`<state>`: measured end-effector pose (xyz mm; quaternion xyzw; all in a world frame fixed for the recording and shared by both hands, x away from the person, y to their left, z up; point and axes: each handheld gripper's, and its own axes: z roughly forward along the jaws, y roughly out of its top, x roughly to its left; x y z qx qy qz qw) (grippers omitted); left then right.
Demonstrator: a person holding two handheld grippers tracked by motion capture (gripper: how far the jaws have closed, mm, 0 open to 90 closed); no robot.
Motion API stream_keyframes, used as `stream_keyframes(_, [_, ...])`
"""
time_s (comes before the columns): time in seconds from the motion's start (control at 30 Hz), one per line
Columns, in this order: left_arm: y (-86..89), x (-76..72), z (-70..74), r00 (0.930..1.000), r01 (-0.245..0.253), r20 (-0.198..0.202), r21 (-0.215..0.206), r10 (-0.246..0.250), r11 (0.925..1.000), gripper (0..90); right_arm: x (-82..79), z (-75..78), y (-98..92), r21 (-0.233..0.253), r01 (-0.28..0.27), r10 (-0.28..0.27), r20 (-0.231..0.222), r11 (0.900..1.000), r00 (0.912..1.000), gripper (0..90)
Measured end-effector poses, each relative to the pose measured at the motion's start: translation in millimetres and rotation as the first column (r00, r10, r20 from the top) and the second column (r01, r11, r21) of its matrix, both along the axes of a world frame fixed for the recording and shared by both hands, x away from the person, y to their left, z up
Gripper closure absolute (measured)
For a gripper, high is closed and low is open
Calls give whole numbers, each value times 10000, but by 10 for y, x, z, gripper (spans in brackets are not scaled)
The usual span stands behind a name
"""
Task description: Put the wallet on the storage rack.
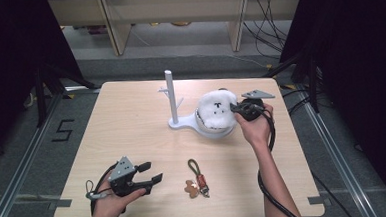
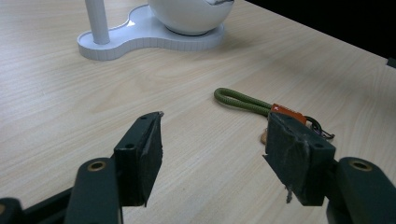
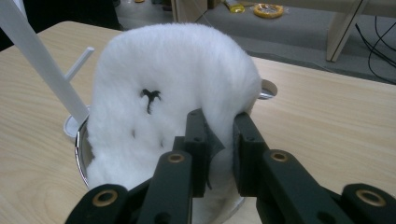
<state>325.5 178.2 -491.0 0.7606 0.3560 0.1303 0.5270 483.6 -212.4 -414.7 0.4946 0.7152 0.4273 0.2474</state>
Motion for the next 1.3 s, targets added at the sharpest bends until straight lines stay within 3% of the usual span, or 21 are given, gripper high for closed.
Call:
stream_keyframes(0.23, [-7,4,-7,10000,61,3,-71,-61,10000,361,-1,13,-1,-85,87,-87,-2,9999,10000,735])
stream_keyframes(0.27, [-6,4,-6,10000,60,5,-71,-60,10000,361,-18,36,-5,-114,146,-149,-205,9998,9997,711])
stream_keyframes(0.33, [-5,3,-4,10000,26,7,-49,-26,10000,361,-26,50,-6,84,266,-266,-71,9996,9996,669])
stream_keyframes(0.37, [-4,0,-1,10000,-6,-12,0,6,10000,361,-15,62,-43,-119,33,-32,125,9999,9999,644])
stream_keyframes(0.4, [-6,0,-1,10000,9,-3,-15,-9,10000,361,-44,76,-20,184,320,-320,-34,9993,9995,615])
stream_keyframes(0.47, [-10,-2,3,10000,48,15,-1,-48,10000,361,-48,93,-52,139,271,-273,131,9995,9995,567])
stream_keyframes(0.5, [-12,-6,7,10000,13,-11,55,-13,10000,361,-67,105,-41,299,501,-500,-39,9983,9987,544])
stream_keyframes(0.57, [-17,-8,10,10000,58,21,-1,-58,10000,360,-59,114,-82,174,339,-343,220,9993,9992,508])
stream_keyframes(0.6, [-18,-9,14,10000,45,17,-15,-45,10000,360,-92,134,-68,364,571,-571,-22,9977,9984,489])
stream_keyframes(0.7, [-16,0,21,9999,113,67,-18,-113,9999,360,-113,155,-100,396,451,-462,278,9982,9985,446])
stream_keyframes(0.73, [-17,3,22,9999,132,36,-54,-132,9999,360,-155,171,-68,622,777,-782,62,9950,9969,439])
stream_keyframes(0.77, [-21,3,23,10000,97,12,-75,-97,9999,359,-154,176,-100,336,592,-601,275,9977,9978,439])
stream_keyframes(0.83, [-25,2,28,10000,46,-17,-32,-46,10000,359,-212,201,-128,208,673,-679,347,9975,9971,423])
stream_keyframes(0.97, [-34,10,34,10000,51,-56,-66,-51,10000,359,-250,206,-166,265,725,-731,231,9970,9971,431])
stream_keyframes(1.2, [-89,35,68,9998,156,-133,-79,-157,9998,356,-353,166,-227,442,912,-898,-315,9949,9955,461])
stream_keyframes(1.23, [-90,37,81,9997,194,-143,132,-192,9997,356,-361,157,-243,365,792,-782,-271,9962,9966,470])
stream_keyframes(1.3, [-115,45,89,9995,282,-121,51,-281,9996,356,-422,134,-224,467,1073,-1035,-765,9931,9917,503])
